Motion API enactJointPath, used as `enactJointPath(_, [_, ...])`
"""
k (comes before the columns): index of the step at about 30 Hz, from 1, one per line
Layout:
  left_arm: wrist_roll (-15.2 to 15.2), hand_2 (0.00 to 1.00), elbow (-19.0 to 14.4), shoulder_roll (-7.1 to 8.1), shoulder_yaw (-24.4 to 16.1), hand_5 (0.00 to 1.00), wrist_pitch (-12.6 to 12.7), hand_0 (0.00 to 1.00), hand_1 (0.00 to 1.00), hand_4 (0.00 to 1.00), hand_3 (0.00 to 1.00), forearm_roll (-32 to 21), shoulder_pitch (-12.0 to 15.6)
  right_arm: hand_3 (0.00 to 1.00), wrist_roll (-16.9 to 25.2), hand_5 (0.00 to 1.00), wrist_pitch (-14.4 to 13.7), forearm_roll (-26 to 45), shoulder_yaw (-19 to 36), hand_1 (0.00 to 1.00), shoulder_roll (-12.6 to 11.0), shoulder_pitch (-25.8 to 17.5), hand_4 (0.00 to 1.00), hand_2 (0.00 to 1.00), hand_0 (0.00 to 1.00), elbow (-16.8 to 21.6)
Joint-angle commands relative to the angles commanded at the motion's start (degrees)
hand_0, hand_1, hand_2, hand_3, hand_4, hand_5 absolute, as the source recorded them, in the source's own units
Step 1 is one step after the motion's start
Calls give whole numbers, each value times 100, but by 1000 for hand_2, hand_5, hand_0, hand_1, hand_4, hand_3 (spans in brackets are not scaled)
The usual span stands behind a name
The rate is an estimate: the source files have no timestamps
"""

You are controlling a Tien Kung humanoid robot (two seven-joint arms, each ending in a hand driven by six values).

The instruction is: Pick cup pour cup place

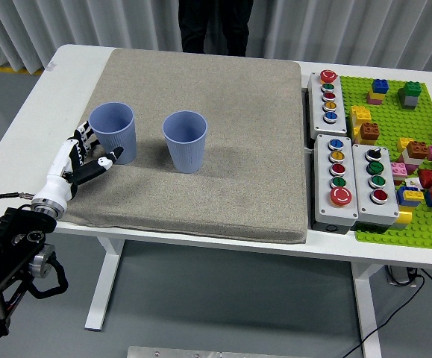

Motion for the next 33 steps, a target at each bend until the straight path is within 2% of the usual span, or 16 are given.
enactJointPath(1, [-3,991,7,-1,-1,212,4,998,885,825,998,-6,-11,594,1,111,1,1,-2,659,-2,4,2,587,690,0])
enactJointPath(2, [4,991,5,5,-4,263,-7,998,887,856,998,5,-18,594,2,111,3,4,-5,659,-6,9,2,587,690,0])
enactJointPath(7, [12,991,19,20,21,263,1,998,887,856,998,10,-52,594,9,111,0,5,6,659,-12,14,2,587,690,0])
enactJointPath(17, [17,994,84,-60,80,285,46,998,889,867,998,70,-184,593,10,112,0,-6,18,658,-19,45,2,586,691,0])
enactJointPath(31, [23,995,176,-134,106,299,44,998,893,876,998,95,-213,593,13,110,6,-23,26,659,-26,56,2,586,691,0])
enactJointPath(33, [20,995,191,-149,103,327,47,998,894,897,998,94,-218,594,13,108,6,-26,28,659,-27,61,2,586,691,0])
